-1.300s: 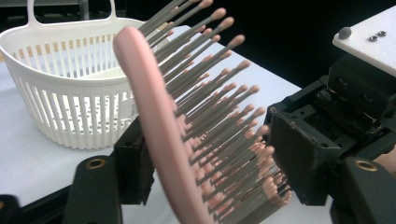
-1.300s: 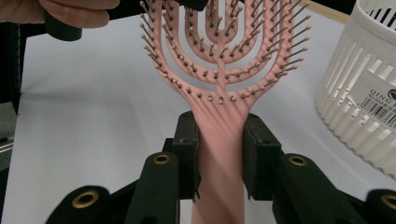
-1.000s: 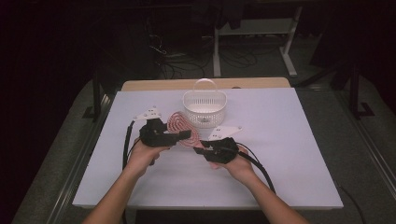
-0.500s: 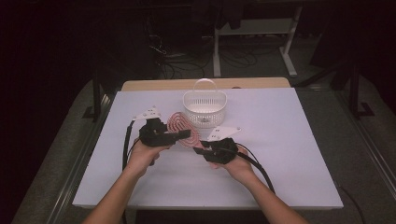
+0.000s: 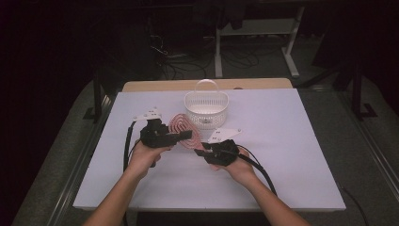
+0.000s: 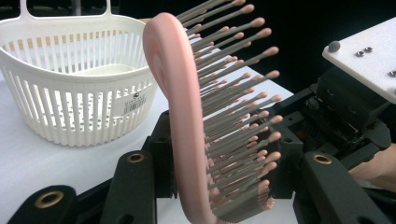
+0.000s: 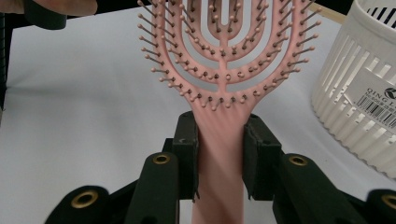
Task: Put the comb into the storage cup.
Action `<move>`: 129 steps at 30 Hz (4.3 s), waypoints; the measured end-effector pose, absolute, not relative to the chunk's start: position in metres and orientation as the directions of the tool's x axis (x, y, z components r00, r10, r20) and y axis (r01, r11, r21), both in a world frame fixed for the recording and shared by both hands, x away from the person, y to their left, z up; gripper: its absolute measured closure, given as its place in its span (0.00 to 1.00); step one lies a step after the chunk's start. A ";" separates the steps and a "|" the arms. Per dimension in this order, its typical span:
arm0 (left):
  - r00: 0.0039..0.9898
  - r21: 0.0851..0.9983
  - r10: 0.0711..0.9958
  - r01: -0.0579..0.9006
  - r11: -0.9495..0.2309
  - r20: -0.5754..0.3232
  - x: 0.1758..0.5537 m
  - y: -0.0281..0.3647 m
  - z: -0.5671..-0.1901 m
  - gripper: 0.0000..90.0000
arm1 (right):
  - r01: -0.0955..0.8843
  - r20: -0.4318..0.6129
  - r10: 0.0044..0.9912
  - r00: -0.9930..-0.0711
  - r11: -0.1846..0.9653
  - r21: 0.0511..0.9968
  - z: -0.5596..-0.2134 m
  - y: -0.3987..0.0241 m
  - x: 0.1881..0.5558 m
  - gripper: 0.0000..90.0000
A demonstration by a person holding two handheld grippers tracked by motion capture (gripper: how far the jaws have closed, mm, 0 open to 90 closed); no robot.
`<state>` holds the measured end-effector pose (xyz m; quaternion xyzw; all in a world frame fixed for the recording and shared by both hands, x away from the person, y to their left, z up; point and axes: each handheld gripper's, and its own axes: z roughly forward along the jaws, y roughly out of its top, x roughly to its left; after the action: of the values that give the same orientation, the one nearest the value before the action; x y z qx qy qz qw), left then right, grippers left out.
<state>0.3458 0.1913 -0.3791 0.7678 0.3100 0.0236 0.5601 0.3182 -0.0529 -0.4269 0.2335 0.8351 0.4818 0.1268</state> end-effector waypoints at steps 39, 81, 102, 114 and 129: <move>0.822 0.892 0.484 0.422 -0.162 -0.301 0.342 0.193 -0.373 0.72 | 0.277 0.042 0.509 -0.860 0.395 0.876 -0.426 -0.054 0.319 0.68; 0.798 0.914 0.529 0.395 -0.096 -0.289 0.347 0.227 -0.360 0.72 | 0.414 0.095 0.635 -0.766 0.376 0.829 -0.431 -0.109 0.317 0.15; 0.793 0.916 0.533 0.393 -0.078 -0.295 0.348 0.234 -0.357 0.72 | 0.469 0.126 0.680 -0.722 0.347 0.812 -0.452 -0.163 0.296 0.00; 0.796 0.919 0.527 0.389 -0.067 -0.298 0.348 0.234 -0.352 0.72 | 0.483 0.136 0.707 -0.694 0.318 0.816 -0.461 -0.194 0.279 0.00; 0.816 0.929 0.498 0.366 -0.050 -0.295 0.361 0.232 -0.332 0.72 | 0.479 0.136 0.699 -0.702 0.321 0.817 -0.460 -0.193 0.280 0.00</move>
<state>0.3608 0.2315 -0.3322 0.7225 0.2990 0.0530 0.6211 0.2799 -0.1929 -0.4601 0.3664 0.8036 0.4528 0.1220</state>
